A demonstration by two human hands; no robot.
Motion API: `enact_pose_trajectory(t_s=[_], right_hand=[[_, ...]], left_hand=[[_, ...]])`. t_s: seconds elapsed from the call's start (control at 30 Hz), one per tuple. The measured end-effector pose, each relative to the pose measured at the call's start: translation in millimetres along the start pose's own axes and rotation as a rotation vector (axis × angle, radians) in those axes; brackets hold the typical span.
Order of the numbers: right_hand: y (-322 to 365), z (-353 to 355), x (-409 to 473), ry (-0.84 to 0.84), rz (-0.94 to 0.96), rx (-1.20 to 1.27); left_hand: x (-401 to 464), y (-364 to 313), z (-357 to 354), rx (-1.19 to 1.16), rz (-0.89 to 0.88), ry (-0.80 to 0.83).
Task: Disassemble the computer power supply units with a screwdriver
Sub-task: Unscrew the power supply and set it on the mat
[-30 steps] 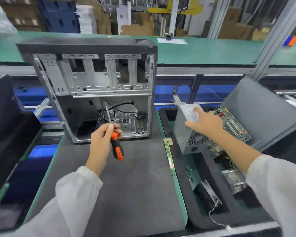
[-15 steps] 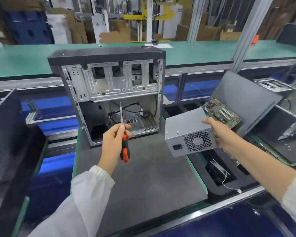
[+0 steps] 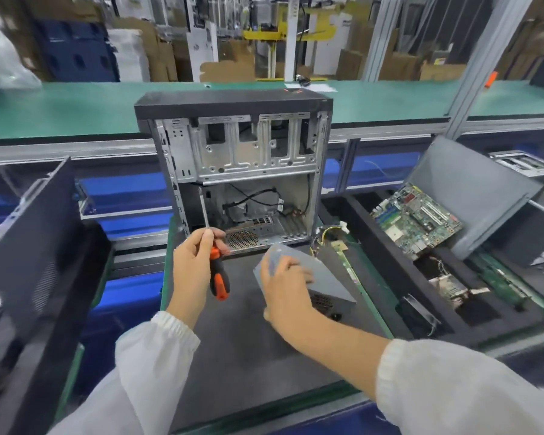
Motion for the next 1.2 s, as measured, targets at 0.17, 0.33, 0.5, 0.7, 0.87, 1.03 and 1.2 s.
enact_pose_trajectory(t_s=[0.17, 0.33, 0.5, 0.7, 0.87, 1.03, 1.2], right_hand=[[69, -36, -1, 0.137, 0.07, 0.212], [65, -32, 2, 0.191, 0.076, 0.615], [13, 20, 6, 0.012, 0.291, 1.65], [-66, 8, 6, -0.141, 0.12, 2.003], [-135, -5, 15, -0.454, -0.067, 2.006], [-160, 0, 38, -0.55, -0.021, 1.965], [-166, 18, 53, -0.717, 0.02, 1.78]], left_hand=[[-4, -4, 21, 0.013, -0.033, 0.048], [-17, 12, 21, 0.088, 0.045, 0.095], [-19, 4, 1, -0.139, 0.099, 0.084], [-11, 25, -22, -0.125, 0.225, 0.119], [-48, 108, -37, 0.332, 0.637, 0.381], [-51, 130, -61, 0.11, 0.654, 0.437], [-32, 126, -58, 0.216, 0.537, 0.362]])
Point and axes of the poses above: each hand's wrist, its own x-axis towards the middle knuckle, its own z-axis out of the back of the hand, y = z × x, the point moved 7 cm from there along x, towards the middle knuckle, and after that the axes turned 9 degrees about z, right-handed, at the moved point
